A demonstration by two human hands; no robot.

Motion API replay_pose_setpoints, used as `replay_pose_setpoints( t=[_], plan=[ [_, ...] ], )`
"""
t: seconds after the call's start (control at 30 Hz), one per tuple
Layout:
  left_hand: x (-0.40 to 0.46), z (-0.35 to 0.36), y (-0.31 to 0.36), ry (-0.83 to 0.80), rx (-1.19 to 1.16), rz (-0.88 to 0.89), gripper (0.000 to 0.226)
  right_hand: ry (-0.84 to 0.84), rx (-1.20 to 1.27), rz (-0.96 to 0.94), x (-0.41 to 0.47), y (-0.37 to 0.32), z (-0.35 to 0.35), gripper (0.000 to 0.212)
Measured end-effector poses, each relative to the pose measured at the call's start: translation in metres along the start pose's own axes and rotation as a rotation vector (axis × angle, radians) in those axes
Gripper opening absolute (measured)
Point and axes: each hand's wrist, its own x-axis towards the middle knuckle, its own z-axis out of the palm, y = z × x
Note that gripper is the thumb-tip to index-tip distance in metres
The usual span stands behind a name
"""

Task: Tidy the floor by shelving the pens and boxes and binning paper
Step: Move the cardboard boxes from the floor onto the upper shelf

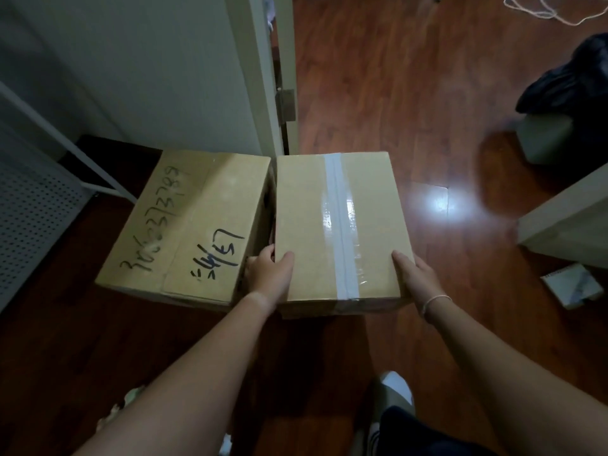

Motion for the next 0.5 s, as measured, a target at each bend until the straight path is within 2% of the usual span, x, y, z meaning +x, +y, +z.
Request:
replay_pose_setpoints(
  t=[0.17, 0.3, 0.5],
  plan=[
    [-0.015, -0.002, 0.004, -0.066, -0.241, 0.025, 0.05, -0.009, 0.046, 0.009, -0.025, -0.007, -0.016, 0.036],
    [-0.034, -0.021, 0.022, -0.098, -0.282, 0.046, 0.051, 0.004, 0.056, -0.054, -0.048, -0.04, -0.027, 0.032],
    [-0.085, -0.083, 0.073, -0.064, -0.403, 0.156, 0.096, -0.018, 0.062, -0.26, -0.105, -0.133, -0.033, 0.023]
  ],
)
